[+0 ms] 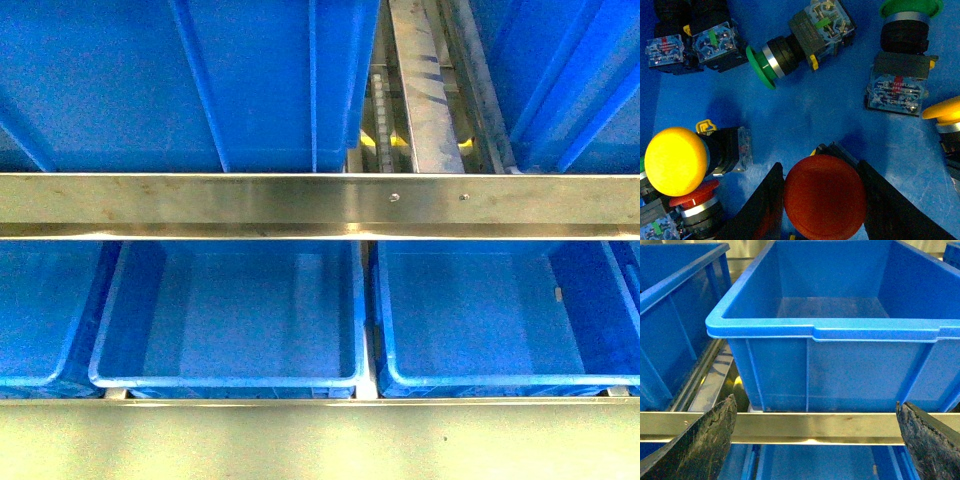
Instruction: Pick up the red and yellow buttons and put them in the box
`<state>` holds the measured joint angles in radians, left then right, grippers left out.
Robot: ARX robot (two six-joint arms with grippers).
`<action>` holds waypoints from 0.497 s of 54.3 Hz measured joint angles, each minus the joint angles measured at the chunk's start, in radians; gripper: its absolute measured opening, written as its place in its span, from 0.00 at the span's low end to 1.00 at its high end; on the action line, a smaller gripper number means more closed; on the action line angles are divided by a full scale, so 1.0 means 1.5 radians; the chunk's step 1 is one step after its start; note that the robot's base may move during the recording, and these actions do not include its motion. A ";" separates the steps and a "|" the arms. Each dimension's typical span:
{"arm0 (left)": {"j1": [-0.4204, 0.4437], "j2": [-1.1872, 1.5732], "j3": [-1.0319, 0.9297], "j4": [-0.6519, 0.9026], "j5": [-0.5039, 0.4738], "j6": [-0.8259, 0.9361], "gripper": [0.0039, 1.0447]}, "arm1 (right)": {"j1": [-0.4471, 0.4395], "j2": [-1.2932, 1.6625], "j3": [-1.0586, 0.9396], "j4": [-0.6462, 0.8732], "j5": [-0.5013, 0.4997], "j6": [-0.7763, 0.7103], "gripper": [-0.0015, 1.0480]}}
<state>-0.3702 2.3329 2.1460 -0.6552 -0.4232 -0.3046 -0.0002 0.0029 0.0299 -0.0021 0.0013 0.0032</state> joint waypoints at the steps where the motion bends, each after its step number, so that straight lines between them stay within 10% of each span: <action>1: 0.000 0.000 -0.001 0.001 0.000 0.000 0.32 | 0.000 0.000 0.000 0.000 0.000 0.000 0.93; 27: -0.007 -0.114 -0.139 0.123 0.039 -0.003 0.32 | 0.000 0.000 0.000 0.000 0.000 0.000 0.93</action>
<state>-0.3809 2.1613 1.9373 -0.4702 -0.3653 -0.3084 -0.0002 0.0029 0.0299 -0.0021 0.0013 0.0036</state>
